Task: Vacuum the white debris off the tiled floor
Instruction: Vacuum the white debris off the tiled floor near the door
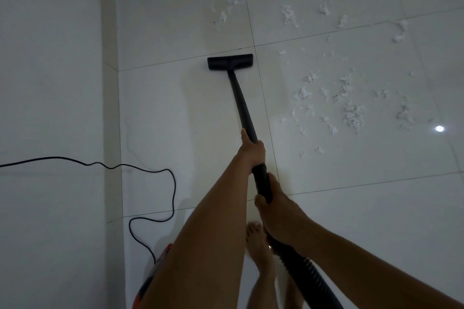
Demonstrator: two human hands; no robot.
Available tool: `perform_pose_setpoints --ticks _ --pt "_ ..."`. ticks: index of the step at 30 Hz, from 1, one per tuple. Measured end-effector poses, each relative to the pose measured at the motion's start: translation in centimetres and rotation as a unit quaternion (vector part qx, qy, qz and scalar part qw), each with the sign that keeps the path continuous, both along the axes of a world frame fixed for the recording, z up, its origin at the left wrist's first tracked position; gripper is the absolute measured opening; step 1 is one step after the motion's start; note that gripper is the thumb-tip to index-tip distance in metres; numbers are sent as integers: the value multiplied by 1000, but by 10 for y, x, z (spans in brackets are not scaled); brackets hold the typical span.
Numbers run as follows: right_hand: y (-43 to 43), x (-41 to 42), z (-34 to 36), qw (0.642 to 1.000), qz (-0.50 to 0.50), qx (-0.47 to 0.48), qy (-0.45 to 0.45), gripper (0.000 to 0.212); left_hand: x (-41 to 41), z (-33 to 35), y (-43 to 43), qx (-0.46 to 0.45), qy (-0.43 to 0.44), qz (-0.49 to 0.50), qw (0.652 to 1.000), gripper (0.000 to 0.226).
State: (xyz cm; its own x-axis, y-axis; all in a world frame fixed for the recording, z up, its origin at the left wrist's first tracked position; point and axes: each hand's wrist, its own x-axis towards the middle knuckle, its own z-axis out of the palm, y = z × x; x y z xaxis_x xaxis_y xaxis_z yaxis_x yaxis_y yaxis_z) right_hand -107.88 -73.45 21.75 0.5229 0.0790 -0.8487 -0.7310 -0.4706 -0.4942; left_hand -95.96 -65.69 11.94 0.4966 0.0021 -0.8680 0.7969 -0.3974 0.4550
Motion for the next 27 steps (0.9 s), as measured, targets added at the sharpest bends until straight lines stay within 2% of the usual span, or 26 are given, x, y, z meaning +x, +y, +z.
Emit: perform_pose_setpoints --ticks 8,27 --pt "-3 16 -25 997 41 -58 -14 64 20 -10 -8 -6 -4 19 1000 73" --pt "-39 120 11 998 6 47 31 64 112 5 -29 30 31 33 998 74"
